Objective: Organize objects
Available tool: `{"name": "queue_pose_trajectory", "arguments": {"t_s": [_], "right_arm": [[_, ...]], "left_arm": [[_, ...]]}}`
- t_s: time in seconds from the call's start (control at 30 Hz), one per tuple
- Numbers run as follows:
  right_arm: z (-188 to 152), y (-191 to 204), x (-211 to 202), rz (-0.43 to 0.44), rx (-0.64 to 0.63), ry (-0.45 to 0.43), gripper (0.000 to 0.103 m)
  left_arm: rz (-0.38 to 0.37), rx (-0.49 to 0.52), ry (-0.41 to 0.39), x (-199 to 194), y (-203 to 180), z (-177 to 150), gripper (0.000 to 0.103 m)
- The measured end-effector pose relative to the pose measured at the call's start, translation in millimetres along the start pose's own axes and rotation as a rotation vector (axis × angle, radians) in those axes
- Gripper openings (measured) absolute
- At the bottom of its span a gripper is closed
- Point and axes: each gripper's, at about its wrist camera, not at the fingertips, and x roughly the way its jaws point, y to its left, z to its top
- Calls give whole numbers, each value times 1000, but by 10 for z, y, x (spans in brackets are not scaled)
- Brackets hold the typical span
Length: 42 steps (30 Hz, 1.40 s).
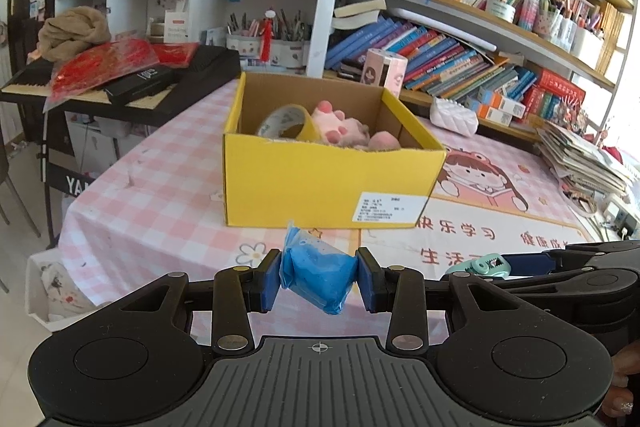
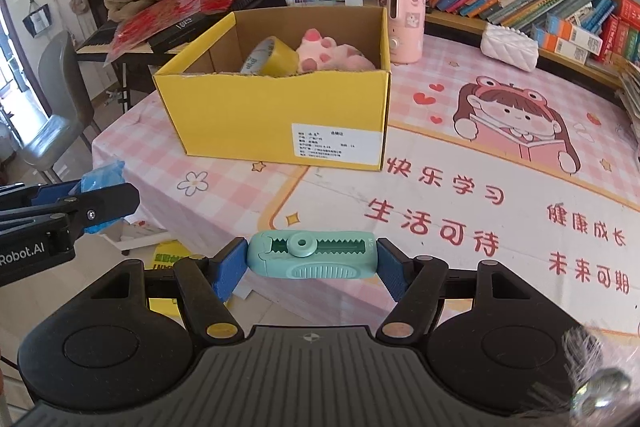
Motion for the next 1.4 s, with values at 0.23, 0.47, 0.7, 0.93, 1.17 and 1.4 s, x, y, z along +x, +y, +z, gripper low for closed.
{"name": "queue_pose_trajectory", "arguments": {"t_s": [0.23,0.47,0.7,0.93,1.17,1.4], "right_arm": [[240,-24,54,-9,-19,-45,67],[700,-117,201,5,-13,-119,67],[1229,-284,425,6,-20,-180,67],[1663,-408,753,16,-46,-201,67],[1873,-355,1186,50,-120,-159,67],[1955,-262,1543,74,-163,-96,67]], "left_arm": [[7,2,-41,132,26,231,37],[33,17,-87,377,47,588,37],[62,28,-103,771,46,931,37],[107,42,-52,1271,39,1098,37],[155,18,47,1724,70,1094,37],[176,51,131,2014,-4,1021,38]]}}
